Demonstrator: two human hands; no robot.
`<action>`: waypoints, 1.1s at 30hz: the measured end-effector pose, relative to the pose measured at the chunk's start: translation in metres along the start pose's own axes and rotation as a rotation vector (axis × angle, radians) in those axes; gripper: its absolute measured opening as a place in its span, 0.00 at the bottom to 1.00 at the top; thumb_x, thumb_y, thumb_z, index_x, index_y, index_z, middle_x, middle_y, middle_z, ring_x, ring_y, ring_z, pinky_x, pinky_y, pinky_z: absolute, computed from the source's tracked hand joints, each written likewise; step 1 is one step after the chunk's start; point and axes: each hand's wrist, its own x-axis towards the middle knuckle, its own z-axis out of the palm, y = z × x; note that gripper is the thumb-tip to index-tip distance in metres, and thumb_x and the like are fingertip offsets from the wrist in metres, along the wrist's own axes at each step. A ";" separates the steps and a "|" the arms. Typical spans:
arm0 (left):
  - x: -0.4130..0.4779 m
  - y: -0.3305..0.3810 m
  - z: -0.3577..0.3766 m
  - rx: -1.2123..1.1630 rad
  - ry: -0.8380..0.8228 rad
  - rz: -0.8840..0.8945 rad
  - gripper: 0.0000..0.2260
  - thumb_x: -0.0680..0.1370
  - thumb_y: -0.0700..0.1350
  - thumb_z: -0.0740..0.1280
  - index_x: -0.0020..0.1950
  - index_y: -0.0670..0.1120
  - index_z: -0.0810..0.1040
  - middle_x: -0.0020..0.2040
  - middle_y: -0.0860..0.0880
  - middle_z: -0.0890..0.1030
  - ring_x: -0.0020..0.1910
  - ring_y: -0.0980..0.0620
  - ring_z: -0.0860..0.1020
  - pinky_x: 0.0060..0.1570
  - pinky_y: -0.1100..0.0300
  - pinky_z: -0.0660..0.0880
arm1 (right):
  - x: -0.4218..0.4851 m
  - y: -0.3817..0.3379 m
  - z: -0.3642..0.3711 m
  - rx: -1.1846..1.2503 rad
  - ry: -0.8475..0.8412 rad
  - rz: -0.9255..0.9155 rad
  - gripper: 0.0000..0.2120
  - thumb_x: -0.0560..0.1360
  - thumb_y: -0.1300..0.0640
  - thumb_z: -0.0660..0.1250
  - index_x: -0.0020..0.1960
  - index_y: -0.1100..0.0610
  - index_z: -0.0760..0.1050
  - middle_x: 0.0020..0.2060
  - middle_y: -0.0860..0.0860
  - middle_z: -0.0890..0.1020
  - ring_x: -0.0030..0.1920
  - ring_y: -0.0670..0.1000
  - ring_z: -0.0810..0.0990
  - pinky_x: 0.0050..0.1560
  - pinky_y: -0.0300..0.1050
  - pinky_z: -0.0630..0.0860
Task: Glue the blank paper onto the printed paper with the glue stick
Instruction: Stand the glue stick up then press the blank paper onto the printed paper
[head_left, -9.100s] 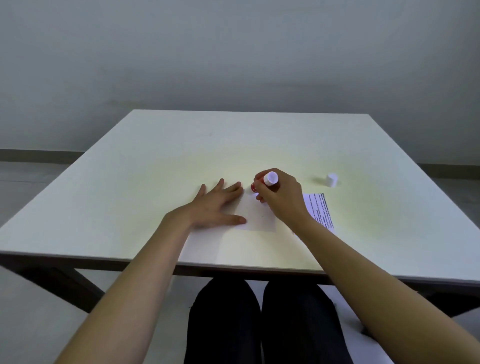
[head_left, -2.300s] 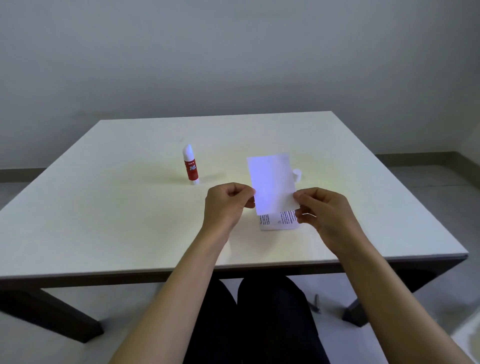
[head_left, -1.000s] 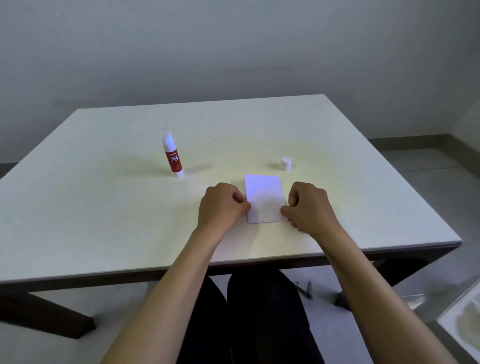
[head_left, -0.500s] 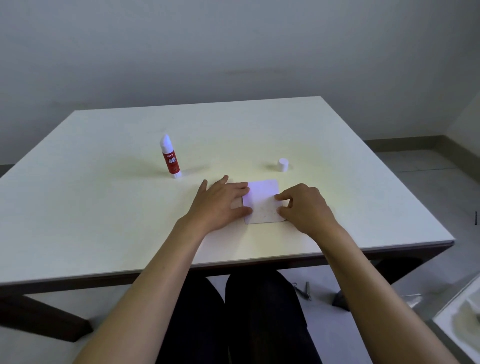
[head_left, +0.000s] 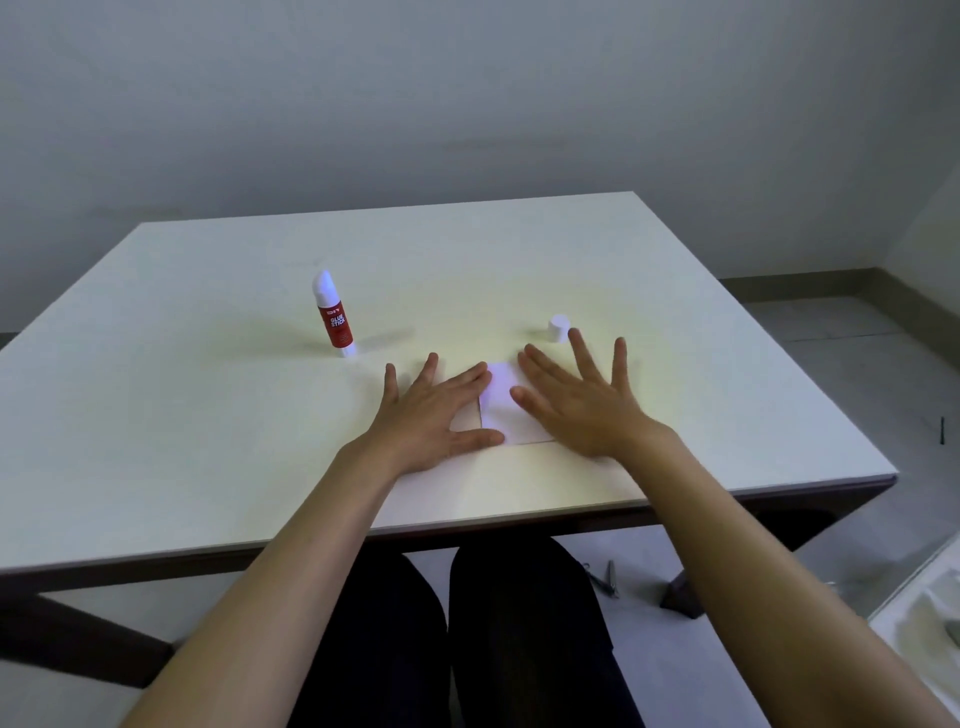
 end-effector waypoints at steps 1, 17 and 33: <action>-0.001 -0.001 0.002 -0.002 -0.001 -0.002 0.35 0.74 0.66 0.57 0.77 0.58 0.47 0.77 0.64 0.47 0.77 0.48 0.38 0.70 0.39 0.32 | 0.002 -0.002 -0.002 -0.028 0.002 0.014 0.32 0.77 0.35 0.37 0.77 0.47 0.40 0.77 0.40 0.43 0.75 0.53 0.30 0.67 0.65 0.25; 0.008 -0.001 0.000 0.066 0.000 -0.034 0.47 0.70 0.68 0.62 0.75 0.55 0.34 0.77 0.64 0.47 0.77 0.53 0.36 0.71 0.41 0.29 | -0.021 -0.029 0.017 0.025 0.069 -0.271 0.38 0.71 0.28 0.37 0.77 0.44 0.42 0.77 0.39 0.46 0.75 0.51 0.30 0.67 0.60 0.21; 0.009 0.003 -0.004 0.109 -0.072 -0.060 0.47 0.68 0.70 0.62 0.76 0.56 0.38 0.78 0.60 0.47 0.77 0.51 0.36 0.69 0.42 0.28 | -0.038 -0.024 0.025 0.139 0.058 -0.268 0.39 0.68 0.26 0.33 0.76 0.40 0.44 0.76 0.35 0.46 0.74 0.47 0.30 0.65 0.58 0.20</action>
